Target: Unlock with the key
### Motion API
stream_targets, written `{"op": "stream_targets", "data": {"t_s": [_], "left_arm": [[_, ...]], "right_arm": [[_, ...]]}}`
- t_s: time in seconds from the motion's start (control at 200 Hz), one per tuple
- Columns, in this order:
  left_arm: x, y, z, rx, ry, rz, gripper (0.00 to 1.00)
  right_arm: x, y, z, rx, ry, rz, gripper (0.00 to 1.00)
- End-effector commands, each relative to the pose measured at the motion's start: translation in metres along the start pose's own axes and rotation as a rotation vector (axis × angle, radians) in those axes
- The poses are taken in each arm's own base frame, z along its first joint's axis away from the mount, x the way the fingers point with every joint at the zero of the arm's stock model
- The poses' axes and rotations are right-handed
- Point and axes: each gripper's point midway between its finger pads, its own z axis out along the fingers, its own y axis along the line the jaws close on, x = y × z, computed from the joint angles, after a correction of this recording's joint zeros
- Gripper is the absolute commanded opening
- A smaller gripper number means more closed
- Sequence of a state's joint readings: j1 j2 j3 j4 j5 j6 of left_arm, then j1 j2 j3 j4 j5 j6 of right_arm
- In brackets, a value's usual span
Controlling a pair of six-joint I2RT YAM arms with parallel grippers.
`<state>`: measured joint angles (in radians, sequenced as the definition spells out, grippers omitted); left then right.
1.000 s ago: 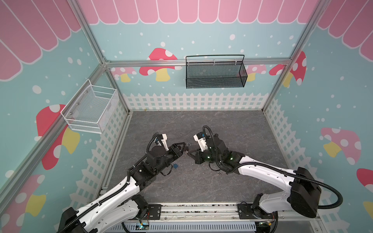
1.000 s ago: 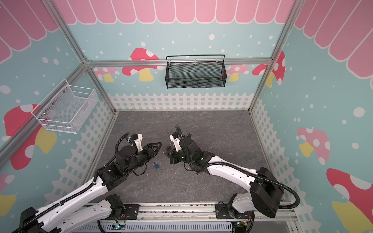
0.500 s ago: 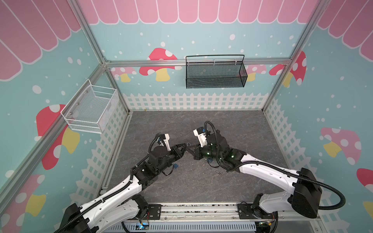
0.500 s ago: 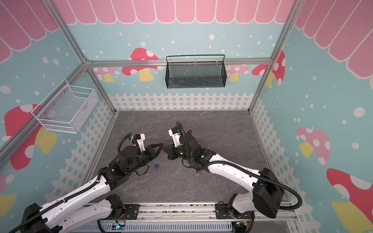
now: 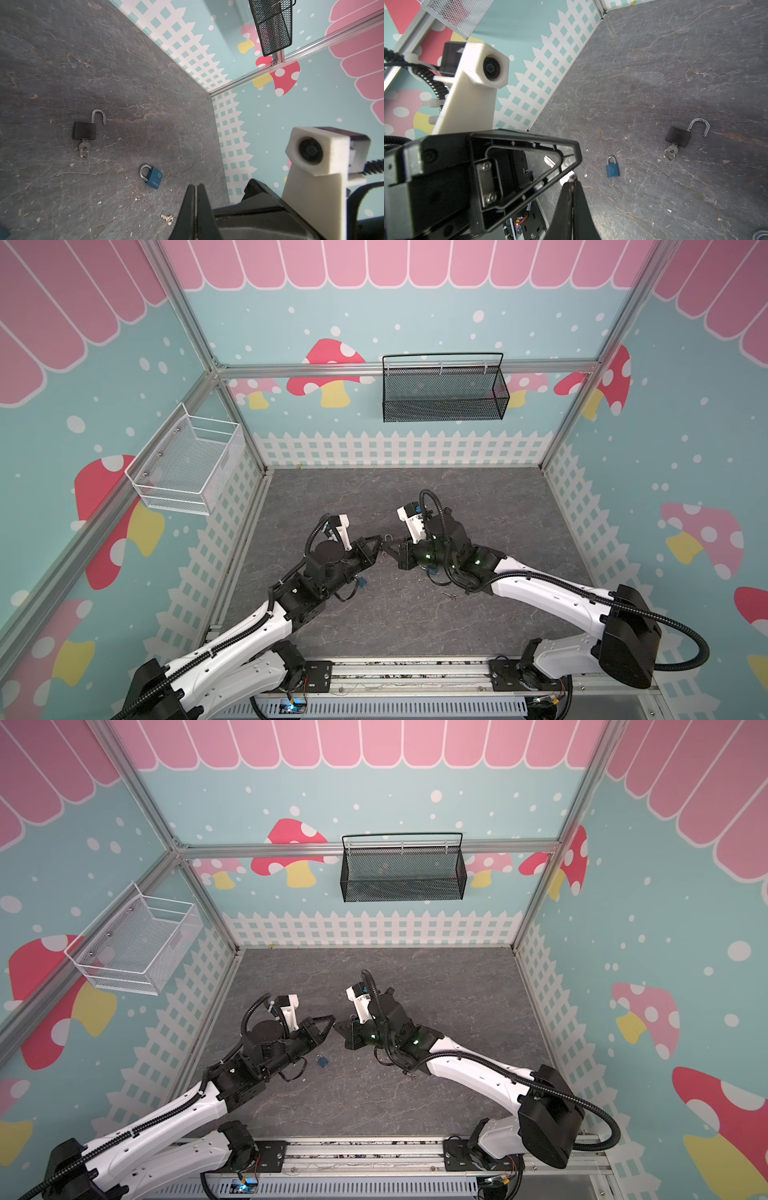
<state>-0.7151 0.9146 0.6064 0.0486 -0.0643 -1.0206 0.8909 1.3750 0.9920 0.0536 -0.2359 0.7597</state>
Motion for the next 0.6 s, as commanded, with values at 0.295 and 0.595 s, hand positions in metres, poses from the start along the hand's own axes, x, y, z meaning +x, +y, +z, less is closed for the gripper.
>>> {"op": "stream_targets", "data": {"t_s": [0.295, 0.595], "left_arm": [[-0.014, -0.032, -0.001, 0.133, 0.028, 0.153, 0.00], [-0.022, -0.076, -0.004, 0.349, 0.088, 0.220, 0.00]], "right_arm": [[-0.020, 0.019, -0.033, -0.113, -0.037, -0.079, 0.39], [-0.025, 0.034, -0.061, -0.399, -0.006, -0.104, 0.45]]}}
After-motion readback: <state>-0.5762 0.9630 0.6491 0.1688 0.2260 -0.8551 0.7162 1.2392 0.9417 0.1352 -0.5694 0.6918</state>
